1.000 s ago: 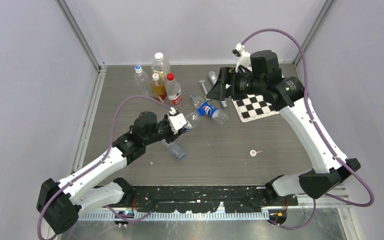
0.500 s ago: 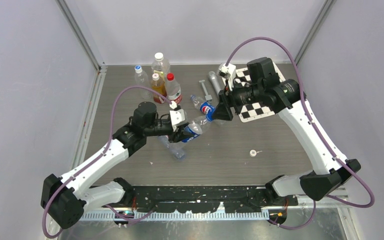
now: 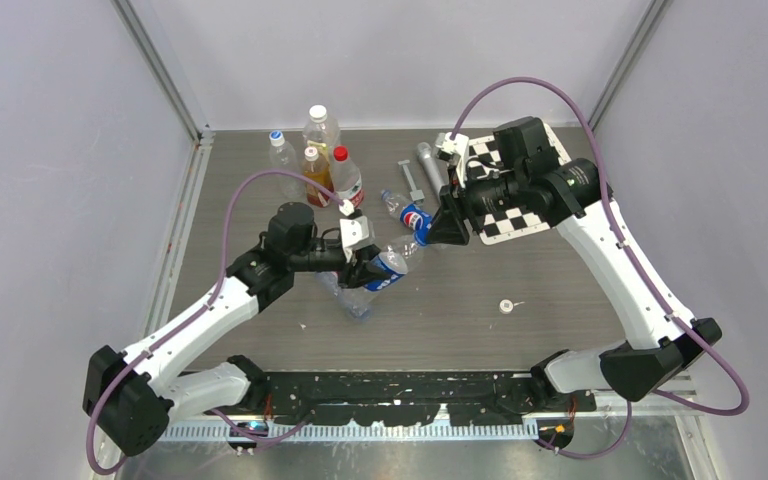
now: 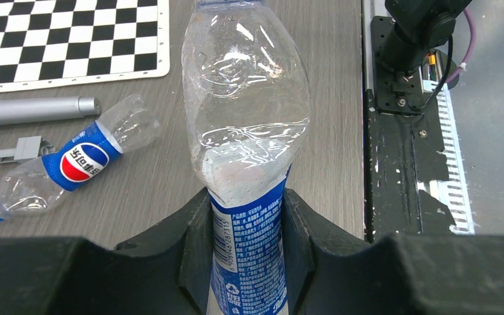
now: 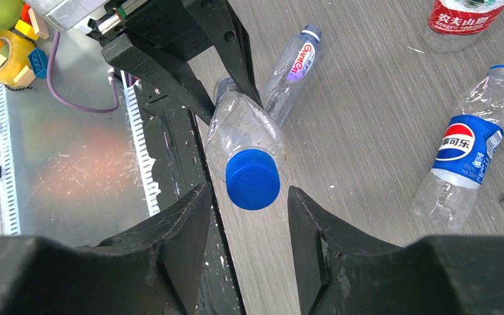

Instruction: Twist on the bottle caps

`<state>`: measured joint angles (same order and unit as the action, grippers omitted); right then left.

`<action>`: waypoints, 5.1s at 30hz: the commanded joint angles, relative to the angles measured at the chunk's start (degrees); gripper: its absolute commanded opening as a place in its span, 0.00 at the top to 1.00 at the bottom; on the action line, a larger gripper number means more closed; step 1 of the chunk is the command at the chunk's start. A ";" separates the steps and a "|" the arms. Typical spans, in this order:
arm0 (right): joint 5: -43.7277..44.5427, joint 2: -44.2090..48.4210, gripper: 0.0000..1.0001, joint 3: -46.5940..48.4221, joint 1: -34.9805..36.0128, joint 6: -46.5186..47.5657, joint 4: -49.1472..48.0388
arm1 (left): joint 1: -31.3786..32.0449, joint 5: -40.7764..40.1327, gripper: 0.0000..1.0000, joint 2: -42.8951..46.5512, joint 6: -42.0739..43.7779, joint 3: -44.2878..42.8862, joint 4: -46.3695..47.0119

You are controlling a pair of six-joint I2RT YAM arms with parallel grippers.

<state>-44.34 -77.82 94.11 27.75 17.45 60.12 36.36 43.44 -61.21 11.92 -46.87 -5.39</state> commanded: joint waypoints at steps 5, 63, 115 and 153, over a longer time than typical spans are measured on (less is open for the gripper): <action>-1.92 0.90 0.52 0.27 0.36 0.74 -1.04 | -0.15 2.61 1.00 0.48 -2.03 -2.96 3.49; 12.37 12.89 0.24 -12.19 1.43 -14.20 -18.20 | 3.64 -16.79 1.00 0.39 22.71 -9.34 -17.21; -7.44 9.52 0.75 -15.87 2.90 27.73 -7.79 | 1.65 1.48 1.00 -7.02 22.29 -19.25 -21.42; 16.56 11.28 0.32 -11.60 2.05 -10.16 -16.75 | 5.64 -19.98 1.00 -5.01 23.21 -12.49 -16.99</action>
<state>-20.71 -72.62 84.60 29.52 -16.88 46.83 46.41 7.64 -65.89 38.59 -54.39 -12.03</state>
